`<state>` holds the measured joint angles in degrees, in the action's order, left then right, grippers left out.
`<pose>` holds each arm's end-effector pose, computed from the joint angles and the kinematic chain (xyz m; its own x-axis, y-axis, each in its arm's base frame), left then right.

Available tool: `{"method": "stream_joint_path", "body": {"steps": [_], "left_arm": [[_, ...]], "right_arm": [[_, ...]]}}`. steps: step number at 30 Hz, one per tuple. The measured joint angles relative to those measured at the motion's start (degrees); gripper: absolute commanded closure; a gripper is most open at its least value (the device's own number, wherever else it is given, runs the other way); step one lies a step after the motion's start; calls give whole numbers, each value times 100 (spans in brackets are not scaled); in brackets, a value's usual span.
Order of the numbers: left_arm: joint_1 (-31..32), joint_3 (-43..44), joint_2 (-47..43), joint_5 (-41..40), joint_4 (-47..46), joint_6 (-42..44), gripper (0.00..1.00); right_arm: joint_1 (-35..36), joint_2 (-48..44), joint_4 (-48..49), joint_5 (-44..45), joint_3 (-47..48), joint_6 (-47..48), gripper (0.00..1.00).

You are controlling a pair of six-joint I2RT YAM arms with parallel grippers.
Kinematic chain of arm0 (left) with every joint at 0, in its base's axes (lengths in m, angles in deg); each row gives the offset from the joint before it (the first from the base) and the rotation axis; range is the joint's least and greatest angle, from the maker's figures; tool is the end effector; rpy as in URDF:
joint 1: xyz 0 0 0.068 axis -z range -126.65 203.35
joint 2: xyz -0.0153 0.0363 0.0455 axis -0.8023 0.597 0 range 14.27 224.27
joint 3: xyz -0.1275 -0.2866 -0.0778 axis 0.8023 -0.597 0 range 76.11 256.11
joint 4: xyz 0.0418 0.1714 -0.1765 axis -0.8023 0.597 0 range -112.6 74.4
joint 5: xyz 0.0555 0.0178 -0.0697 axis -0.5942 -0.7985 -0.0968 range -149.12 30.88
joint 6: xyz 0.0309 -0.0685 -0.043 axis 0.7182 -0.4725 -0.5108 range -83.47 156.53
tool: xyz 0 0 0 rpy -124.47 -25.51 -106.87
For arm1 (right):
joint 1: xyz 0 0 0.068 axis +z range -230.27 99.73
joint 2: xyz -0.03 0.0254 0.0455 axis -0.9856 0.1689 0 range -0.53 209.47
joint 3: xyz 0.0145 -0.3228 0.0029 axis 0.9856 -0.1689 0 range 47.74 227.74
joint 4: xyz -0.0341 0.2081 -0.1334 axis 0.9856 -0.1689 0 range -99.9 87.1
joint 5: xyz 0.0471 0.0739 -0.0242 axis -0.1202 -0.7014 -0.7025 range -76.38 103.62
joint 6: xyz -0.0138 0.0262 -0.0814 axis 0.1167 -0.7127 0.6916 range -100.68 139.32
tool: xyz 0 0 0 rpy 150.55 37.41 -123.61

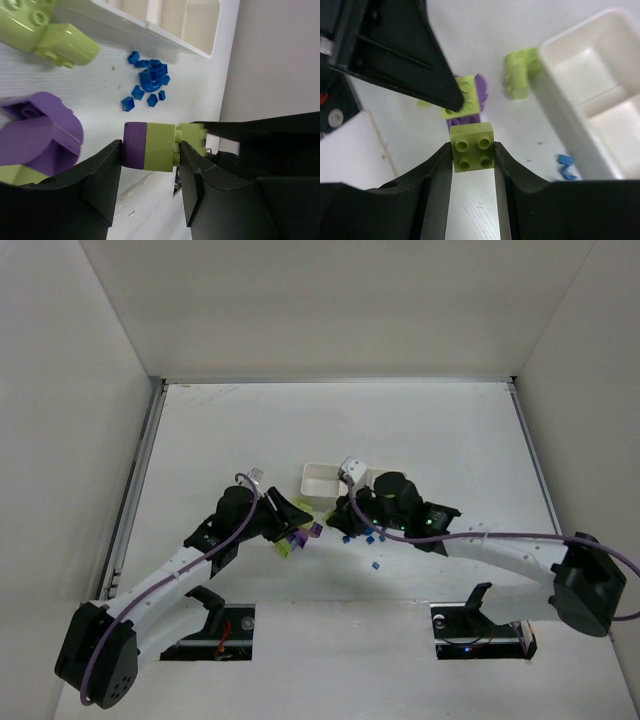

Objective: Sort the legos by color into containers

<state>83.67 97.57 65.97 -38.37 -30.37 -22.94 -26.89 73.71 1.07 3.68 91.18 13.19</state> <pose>0.1500 -0.1191 0.2405 -0.8177 -0.4548 -0.3528 0.0992 0.4923 -0.8647 0.1671 0.2468 0.2825 -0.3620 -0.3106 -0.8789 -0.8486 0.5000 0.1728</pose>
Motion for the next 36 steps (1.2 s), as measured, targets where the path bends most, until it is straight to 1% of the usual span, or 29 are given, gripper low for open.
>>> {"method": "stream_joint_path", "body": {"steps": [5,8,10,14,16,20,24,26,29,31,34,36], "left_arm": [[-348,-24,-138,-37,227,105,88],[-474,-24,-256,-20,339,177,88],[-531,-17,-345,-17,407,203,88],[-555,131,-496,-74,557,315,87],[-516,302,-529,-232,577,435,86],[-326,619,-525,-610,546,697,85],[-109,721,-396,-955,426,916,84],[-55,721,-275,-1047,372,957,84],[-17,721,-55,-1075,256,968,84],[-2,721,90,-1069,186,962,84],[-4,785,310,-1012,157,933,84],[-9,850,439,-931,142,896,84]], "right_arm": [[-525,-931,568,70,-238,-297,76],[-671,-1158,966,240,-321,-433,75],[-699,-1152,1099,509,-343,-470,75],[-734,-885,1165,1191,-343,-485,73],[-785,-686,1165,1486,-343,-487,73],[-892,-127,1150,1974,-306,-529,73],[-918,437,1141,2286,-232,-595,72],[-920,640,1134,2361,-184,-634,68],[-946,844,1132,2452,-116,-697,47],[-949,905,1141,2529,-90,-732,38],[-951,903,1169,2623,-87,-737,34],[-949,863,1178,2647,-90,-737,35]]}}
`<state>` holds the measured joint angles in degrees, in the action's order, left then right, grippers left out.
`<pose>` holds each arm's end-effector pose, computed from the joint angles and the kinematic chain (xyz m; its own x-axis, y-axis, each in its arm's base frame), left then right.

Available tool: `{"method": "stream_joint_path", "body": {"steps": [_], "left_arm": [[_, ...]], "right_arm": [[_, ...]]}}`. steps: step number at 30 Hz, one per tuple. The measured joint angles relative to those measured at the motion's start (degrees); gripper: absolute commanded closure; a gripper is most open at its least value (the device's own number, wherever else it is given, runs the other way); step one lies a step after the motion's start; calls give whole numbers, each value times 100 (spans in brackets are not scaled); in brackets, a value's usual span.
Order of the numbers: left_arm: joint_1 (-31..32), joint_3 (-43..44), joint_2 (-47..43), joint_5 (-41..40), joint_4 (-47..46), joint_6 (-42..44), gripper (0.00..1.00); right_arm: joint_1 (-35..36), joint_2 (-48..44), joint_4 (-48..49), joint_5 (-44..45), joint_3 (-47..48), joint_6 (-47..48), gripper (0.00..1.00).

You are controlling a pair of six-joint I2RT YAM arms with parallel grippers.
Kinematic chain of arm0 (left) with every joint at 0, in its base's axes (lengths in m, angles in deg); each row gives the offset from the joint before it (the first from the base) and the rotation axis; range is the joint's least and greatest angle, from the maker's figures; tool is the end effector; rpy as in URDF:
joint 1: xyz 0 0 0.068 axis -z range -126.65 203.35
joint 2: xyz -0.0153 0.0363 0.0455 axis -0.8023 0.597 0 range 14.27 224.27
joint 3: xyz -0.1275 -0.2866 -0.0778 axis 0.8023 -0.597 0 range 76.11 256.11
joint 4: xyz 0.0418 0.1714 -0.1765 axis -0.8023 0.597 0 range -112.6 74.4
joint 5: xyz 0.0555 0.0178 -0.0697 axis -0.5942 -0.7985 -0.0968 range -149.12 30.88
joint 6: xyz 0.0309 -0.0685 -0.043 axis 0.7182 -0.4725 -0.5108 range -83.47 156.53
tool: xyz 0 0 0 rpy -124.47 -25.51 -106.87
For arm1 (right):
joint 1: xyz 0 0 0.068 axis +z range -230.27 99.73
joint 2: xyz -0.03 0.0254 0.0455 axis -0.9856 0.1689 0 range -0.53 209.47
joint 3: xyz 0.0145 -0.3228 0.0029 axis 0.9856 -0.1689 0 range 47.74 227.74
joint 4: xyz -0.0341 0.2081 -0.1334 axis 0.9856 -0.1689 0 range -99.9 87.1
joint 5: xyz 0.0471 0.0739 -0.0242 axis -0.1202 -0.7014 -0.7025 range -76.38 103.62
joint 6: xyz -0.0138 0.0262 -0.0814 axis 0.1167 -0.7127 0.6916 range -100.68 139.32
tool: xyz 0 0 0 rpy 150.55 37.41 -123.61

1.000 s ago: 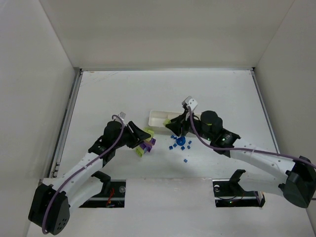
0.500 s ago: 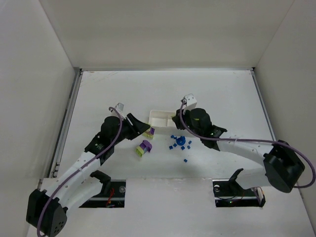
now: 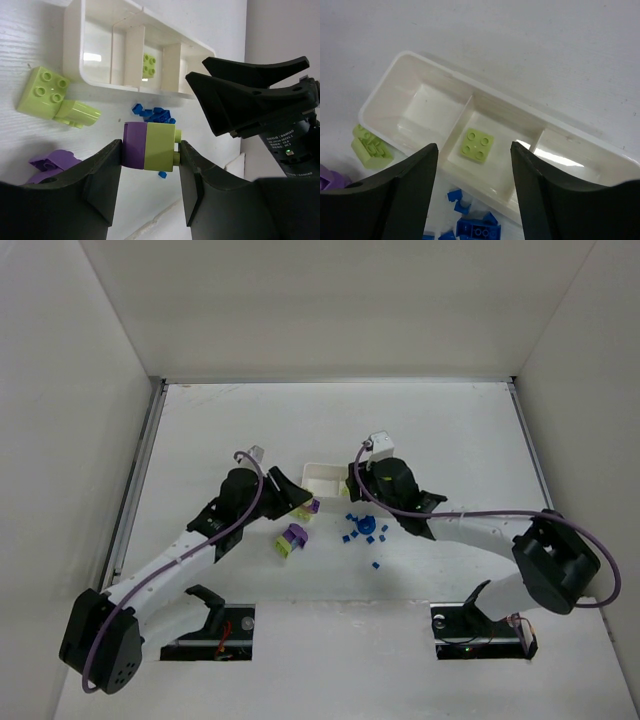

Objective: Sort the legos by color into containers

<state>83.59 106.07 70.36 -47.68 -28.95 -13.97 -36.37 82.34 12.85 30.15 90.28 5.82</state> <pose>0.1815 -0.1234 0.2766 -0.6913 -0.4723 -0.5468 0.1910 0.6103 -0.7688 0.2535 0.2135 0.2609 -0.4031 -0.0773 -0.9119 -0.3951 0.9135 0.0972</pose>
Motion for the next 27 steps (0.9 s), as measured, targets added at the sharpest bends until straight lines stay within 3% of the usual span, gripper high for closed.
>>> {"method": "stream_joint_path", "body": {"steps": [5,12,18,27], "left_arm": [[-96,63,151,341,-76,-199,84],[-302,72,153,852,-90,-501,83],[-297,72,146,1145,-90,-754,82],[-280,72,146,1545,-98,-1054,82]], "right_arm": [[63,-529,101,-234,-140,63,42],[785,-1307,584,-1626,-363,133,27],[901,-1231,702,-2345,-415,127,26],[988,-1005,715,-2542,-415,129,29]]}}
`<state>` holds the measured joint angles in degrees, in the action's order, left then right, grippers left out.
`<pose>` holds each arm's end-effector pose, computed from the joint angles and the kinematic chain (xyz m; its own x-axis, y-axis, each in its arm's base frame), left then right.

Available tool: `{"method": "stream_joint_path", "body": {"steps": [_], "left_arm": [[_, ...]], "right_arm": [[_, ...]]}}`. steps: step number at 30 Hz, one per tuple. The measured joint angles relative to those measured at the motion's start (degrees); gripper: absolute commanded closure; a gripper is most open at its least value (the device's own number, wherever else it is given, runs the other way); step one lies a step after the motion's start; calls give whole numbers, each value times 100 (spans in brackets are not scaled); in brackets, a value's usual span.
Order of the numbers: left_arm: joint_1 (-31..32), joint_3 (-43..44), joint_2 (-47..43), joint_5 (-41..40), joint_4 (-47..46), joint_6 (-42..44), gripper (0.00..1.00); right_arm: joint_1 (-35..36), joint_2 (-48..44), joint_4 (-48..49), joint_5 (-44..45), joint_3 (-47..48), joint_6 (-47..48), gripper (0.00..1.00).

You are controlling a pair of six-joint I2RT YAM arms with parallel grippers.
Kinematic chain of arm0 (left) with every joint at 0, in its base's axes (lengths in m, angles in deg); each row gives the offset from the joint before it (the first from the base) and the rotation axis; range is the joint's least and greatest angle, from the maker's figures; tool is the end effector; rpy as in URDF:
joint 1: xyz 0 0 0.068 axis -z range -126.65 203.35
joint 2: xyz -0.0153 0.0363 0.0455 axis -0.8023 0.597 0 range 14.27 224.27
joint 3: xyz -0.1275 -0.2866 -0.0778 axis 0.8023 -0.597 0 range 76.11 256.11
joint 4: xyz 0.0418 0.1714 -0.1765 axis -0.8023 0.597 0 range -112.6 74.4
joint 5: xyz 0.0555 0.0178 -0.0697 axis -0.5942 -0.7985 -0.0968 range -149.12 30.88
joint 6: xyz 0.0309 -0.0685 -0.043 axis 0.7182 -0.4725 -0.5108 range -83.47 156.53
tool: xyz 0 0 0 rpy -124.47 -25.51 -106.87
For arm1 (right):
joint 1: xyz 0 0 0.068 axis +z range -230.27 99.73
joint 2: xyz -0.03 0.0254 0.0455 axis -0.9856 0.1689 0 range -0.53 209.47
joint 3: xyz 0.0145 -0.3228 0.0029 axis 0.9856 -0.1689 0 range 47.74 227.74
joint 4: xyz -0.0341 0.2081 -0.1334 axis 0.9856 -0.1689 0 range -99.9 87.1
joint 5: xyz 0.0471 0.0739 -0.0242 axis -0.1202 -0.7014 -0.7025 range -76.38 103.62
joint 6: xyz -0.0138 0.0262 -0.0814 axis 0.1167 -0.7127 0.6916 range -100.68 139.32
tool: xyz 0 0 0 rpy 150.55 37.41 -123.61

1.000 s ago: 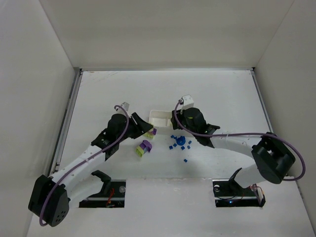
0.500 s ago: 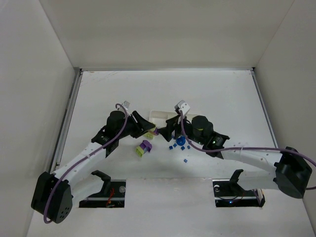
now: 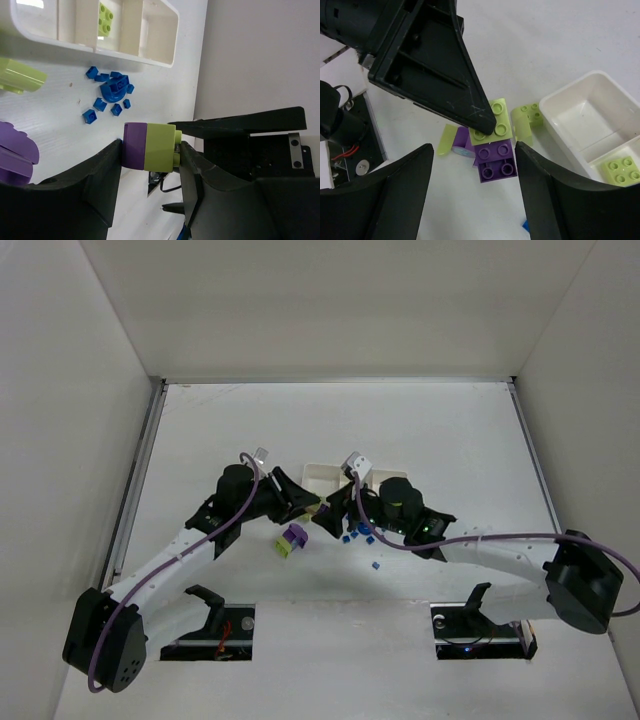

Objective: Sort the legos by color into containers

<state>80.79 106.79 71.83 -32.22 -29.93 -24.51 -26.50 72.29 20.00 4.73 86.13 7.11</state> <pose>0.1783 -0.1316 0.2808 -0.8345 -0.4458 -0.3238 0.1224 0.4230 -0.8978 0.1671 0.2480 0.3034 -0.3030 -0.0599 -0.9511 -0.8414 0.4855 0.2375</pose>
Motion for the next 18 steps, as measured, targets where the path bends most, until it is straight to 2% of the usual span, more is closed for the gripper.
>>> {"method": "stream_joint_path", "body": {"steps": [7,18], "left_arm": [[111,0,4,284,-17,-120,82],[168,0,55,437,-52,-184,82]], "right_arm": [[0,212,79,57,0,2,31],[0,232,289,116,0,-2,45]]}}
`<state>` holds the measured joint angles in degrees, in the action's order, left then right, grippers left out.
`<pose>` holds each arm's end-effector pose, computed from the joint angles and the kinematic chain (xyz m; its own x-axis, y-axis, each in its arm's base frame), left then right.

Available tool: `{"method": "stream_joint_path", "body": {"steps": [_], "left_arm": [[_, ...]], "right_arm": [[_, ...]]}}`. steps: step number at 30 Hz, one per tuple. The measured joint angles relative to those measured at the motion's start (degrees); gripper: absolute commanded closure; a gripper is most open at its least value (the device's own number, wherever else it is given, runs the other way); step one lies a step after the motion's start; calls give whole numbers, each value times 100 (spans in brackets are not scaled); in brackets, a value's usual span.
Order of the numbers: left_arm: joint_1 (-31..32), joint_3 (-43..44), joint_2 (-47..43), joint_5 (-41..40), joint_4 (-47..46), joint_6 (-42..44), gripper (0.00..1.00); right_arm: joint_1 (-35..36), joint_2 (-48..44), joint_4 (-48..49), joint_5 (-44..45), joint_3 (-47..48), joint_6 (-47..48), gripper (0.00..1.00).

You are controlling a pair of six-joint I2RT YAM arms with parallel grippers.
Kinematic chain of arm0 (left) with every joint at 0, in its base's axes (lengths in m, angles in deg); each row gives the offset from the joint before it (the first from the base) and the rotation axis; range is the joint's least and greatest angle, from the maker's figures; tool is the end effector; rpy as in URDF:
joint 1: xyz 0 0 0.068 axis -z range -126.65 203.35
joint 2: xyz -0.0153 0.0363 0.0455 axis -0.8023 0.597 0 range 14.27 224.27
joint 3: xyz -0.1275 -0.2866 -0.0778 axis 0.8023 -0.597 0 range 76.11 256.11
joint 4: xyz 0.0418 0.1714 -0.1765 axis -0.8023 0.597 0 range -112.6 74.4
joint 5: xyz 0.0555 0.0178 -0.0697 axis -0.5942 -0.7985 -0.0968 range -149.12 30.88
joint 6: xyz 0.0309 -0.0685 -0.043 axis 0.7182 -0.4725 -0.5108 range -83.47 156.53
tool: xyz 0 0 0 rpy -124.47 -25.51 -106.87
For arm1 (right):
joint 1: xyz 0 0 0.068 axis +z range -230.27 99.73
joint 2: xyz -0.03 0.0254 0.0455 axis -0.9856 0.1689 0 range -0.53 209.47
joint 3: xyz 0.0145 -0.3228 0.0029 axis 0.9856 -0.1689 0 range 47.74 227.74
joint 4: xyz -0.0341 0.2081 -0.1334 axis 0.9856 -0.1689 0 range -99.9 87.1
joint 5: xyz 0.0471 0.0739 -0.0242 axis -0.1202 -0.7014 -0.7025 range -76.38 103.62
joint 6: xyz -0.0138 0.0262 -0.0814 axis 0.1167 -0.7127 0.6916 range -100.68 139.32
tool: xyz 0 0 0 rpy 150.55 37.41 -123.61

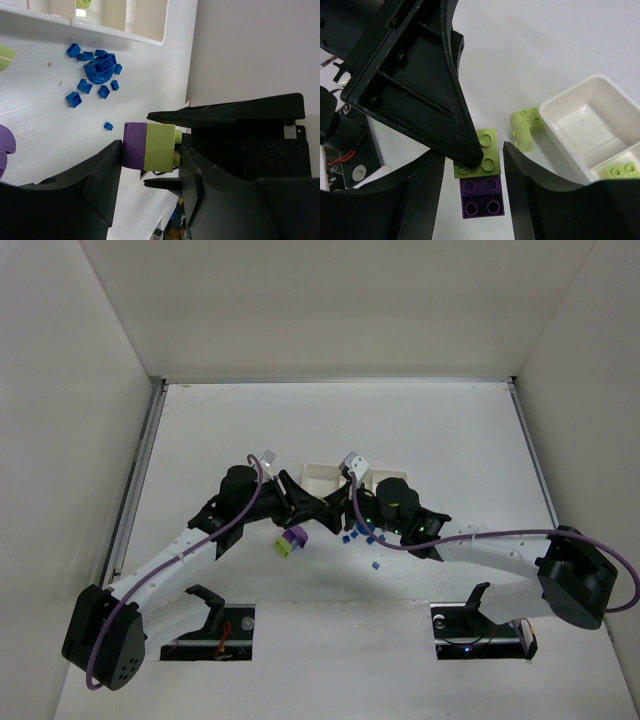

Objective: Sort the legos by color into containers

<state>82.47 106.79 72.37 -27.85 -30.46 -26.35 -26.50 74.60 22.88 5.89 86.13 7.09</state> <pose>0.1713 -0.1409 0.2811 -0.8839 -0.3784 -0.2749 0.1241 0.3769 -0.9179 0.1739 0.2545 0.2993 -0.2957 -0.0483 -0.9540 -0.8336 0.5008 0.2330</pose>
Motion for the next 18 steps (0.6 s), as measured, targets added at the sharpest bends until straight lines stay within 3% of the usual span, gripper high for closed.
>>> {"method": "stream_joint_path", "body": {"steps": [12,18], "left_arm": [[-37,0,0,0,-2,-4,82],[-70,0,0,-2,0,-2,82]], "right_arm": [[24,-9,87,20,-26,-4,42],[24,-11,127,28,-79,-2,46]]}}
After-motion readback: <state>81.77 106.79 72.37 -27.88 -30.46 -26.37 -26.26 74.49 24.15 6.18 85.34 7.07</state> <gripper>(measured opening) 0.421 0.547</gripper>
